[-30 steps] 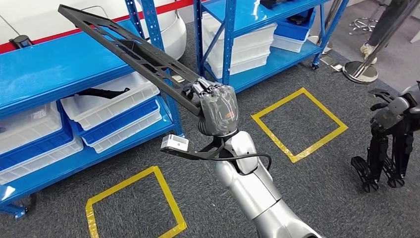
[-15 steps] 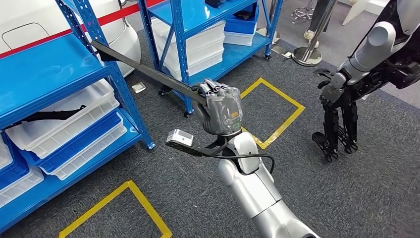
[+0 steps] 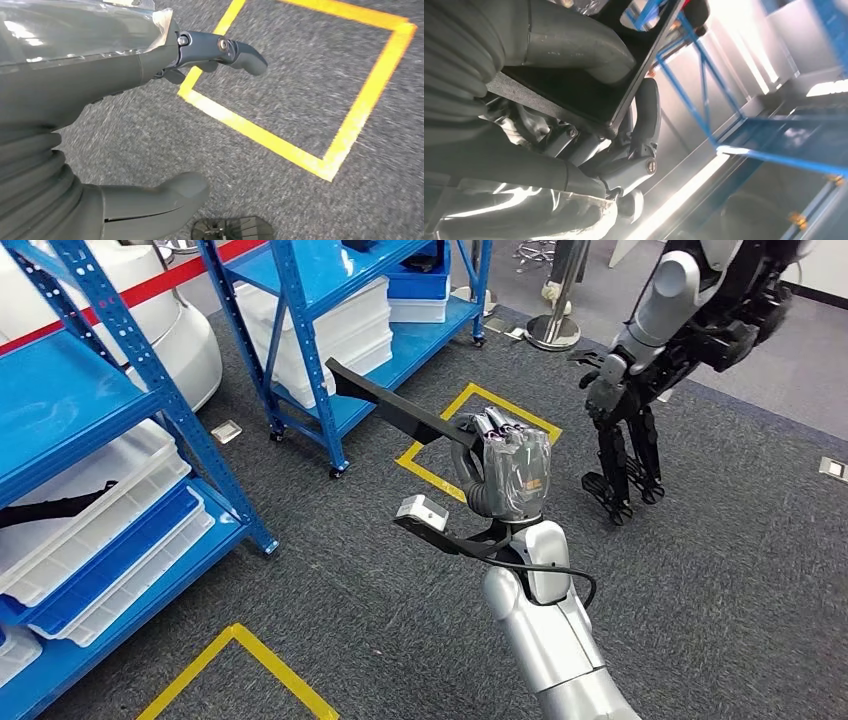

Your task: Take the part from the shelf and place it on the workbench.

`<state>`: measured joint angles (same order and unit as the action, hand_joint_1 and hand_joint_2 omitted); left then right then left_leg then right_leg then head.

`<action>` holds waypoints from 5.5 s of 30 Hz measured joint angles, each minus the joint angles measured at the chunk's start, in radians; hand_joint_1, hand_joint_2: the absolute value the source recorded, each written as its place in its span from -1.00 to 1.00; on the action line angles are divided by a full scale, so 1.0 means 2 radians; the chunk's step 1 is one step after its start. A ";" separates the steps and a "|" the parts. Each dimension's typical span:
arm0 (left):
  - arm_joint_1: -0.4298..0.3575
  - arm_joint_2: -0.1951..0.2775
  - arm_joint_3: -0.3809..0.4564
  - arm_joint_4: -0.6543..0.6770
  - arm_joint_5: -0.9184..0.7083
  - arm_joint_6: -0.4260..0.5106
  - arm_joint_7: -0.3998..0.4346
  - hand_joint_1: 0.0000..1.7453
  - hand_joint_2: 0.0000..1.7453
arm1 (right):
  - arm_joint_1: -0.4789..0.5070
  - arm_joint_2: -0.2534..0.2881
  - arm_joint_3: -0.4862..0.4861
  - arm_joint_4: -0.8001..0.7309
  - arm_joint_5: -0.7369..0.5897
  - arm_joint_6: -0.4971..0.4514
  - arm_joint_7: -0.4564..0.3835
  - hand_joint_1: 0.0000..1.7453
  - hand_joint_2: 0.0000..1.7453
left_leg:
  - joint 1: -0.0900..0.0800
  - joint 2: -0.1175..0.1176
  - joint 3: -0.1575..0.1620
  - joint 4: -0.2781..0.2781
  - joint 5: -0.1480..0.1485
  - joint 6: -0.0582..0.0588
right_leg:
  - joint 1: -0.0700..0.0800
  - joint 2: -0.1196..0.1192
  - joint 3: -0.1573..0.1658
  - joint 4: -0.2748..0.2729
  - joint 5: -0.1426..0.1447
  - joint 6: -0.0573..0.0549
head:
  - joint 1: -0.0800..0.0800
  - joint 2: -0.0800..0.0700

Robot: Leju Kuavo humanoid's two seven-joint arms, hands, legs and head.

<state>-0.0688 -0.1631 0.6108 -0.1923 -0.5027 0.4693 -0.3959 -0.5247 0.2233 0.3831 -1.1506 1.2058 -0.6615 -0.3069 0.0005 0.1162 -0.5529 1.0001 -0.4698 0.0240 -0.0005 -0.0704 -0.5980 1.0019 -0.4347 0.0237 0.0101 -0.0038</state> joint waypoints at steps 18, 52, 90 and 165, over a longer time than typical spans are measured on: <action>0.002 0.002 0.000 0.000 -0.028 -0.010 -0.004 -1.00 1.00 | 0.111 0.000 -0.114 -0.114 0.056 0.000 -0.040 1.00 1.00 | 0.014 -0.092 0.004 0.001 -0.006 -0.004 | -0.009 0.104 -0.019 -0.002 0.022 0.002 | -0.011 0.000; 0.000 0.000 0.008 0.000 -0.058 -0.025 -0.014 -1.00 1.00 | 0.209 -0.054 -0.243 -0.284 0.047 0.000 -0.075 1.00 1.00 | 0.007 -0.063 0.007 -0.007 -0.001 0.013 | -0.004 0.053 -0.055 0.073 -0.019 0.000 | -0.003 0.000; -0.032 -0.018 -0.029 -0.004 -0.129 -0.084 -0.048 -1.00 1.00 | 0.104 -0.293 -0.182 -0.204 -0.052 0.063 0.011 1.00 1.00 | 0.001 -0.008 0.007 -0.010 0.001 0.006 | -0.019 0.004 -0.005 0.012 -0.001 0.030 | 0.003 0.000; -0.033 -0.015 -0.049 -0.004 -0.151 -0.098 -0.050 -1.00 1.00 | -0.335 -0.271 0.074 0.148 -0.151 0.165 0.053 1.00 1.00 | 0.006 -0.062 -0.055 0.084 -0.018 -0.008 | -0.011 0.067 -0.015 -0.001 0.021 -0.011 | -0.009 0.000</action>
<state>-0.1349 -0.1931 0.5123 -0.2010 -0.8044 0.2727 -0.4955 -1.1955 -0.3192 0.5306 -0.8542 0.9030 -0.3322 -0.2016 0.0119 -0.0070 -0.6620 1.1674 -0.5052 0.0075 -0.0226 0.0631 -0.6280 1.0001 -0.3920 0.0025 -0.0087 -0.0038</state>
